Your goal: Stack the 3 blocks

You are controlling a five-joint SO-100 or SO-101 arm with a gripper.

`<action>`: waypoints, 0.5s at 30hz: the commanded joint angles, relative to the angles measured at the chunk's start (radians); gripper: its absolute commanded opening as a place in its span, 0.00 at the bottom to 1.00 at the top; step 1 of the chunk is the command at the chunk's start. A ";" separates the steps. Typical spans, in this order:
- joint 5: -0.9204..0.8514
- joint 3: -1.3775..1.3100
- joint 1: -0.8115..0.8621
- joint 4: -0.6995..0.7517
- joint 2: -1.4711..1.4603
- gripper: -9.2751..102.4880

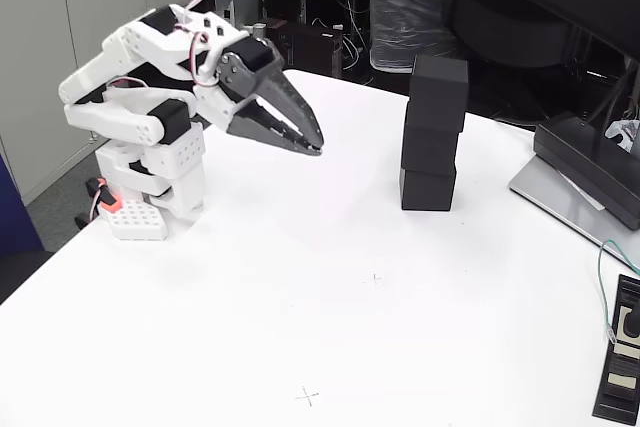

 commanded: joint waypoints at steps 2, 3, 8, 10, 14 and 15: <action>0.087 0.078 -0.002 -0.084 0.011 0.08; 0.123 0.097 -0.002 -0.097 0.011 0.08; 0.279 0.181 -0.029 -0.161 0.012 0.08; 0.304 0.209 -0.081 -0.198 0.014 0.08; 0.272 0.258 -0.143 -0.256 0.015 0.08; 0.258 0.259 -0.143 -0.268 0.015 0.08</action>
